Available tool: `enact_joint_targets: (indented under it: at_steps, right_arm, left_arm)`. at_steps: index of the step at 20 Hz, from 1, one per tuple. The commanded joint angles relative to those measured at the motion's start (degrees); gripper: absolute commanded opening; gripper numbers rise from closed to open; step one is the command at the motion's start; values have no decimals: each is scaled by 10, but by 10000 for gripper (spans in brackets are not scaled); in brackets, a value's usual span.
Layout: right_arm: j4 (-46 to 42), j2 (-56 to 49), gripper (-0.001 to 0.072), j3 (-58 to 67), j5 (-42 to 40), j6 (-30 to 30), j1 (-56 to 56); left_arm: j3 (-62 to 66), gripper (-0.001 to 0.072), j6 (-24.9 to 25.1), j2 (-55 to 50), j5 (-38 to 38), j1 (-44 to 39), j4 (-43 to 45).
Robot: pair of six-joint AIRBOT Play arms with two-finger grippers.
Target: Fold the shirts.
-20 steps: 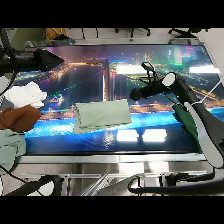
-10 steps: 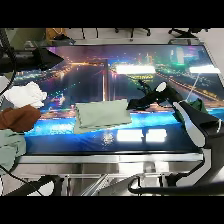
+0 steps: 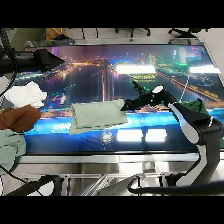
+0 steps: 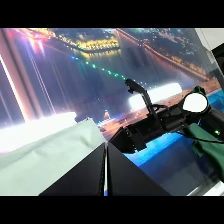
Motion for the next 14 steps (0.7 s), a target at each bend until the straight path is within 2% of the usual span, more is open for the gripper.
enact_joint_targets:
  at_steps: [1, 7, 14]
  right_arm:
    - [43, 8, 18, 4, -2, -21, -4]
    - [42, 115, 17, 26, -1, 1, -120]
    - [38, 287, 17, 26, 4, 50, -375]
  left_arm:
    - [0, 22, 0, 0, -3, 1, 0]
    - [0, 22, 0, -2, -9, 1, 5]
    - [0, 22, 0, -2, -9, 1, 4]
